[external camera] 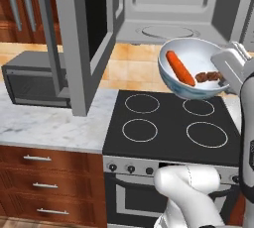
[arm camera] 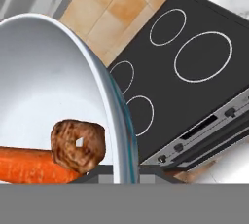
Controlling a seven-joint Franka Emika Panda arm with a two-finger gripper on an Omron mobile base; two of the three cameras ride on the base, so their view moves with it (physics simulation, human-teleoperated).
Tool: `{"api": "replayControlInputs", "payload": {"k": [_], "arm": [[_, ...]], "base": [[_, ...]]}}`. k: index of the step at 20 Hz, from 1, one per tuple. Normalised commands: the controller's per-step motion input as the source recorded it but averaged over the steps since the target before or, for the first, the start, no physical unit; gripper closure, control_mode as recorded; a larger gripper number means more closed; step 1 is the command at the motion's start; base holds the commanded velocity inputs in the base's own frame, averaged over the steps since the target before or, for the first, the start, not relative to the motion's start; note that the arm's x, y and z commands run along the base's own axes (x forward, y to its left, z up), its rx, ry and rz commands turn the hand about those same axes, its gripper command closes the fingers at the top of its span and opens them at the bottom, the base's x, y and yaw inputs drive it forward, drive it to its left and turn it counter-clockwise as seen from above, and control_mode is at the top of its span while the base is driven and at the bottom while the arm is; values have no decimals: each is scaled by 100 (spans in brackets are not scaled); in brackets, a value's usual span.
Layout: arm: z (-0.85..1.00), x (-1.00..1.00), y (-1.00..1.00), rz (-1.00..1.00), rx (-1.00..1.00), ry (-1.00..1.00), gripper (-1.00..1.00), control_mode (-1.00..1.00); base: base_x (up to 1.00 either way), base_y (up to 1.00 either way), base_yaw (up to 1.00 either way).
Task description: Place the bowl containing the carrot and kebab skewer in the microwave. Close the microwave door and press the start button to microwave the meal.
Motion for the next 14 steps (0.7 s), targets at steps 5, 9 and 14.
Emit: {"api": "replayControlInputs", "payload": {"k": [5,9,14], "arm": [[33,16,-12,-9,1,-6,100,-100],[34,25,-11,-8,0,-10,100,-100],[33,31,-8,-8,0,-13,100,-100]], "base": [[0,0,0],[0,0,0],[0,0,0]]}}
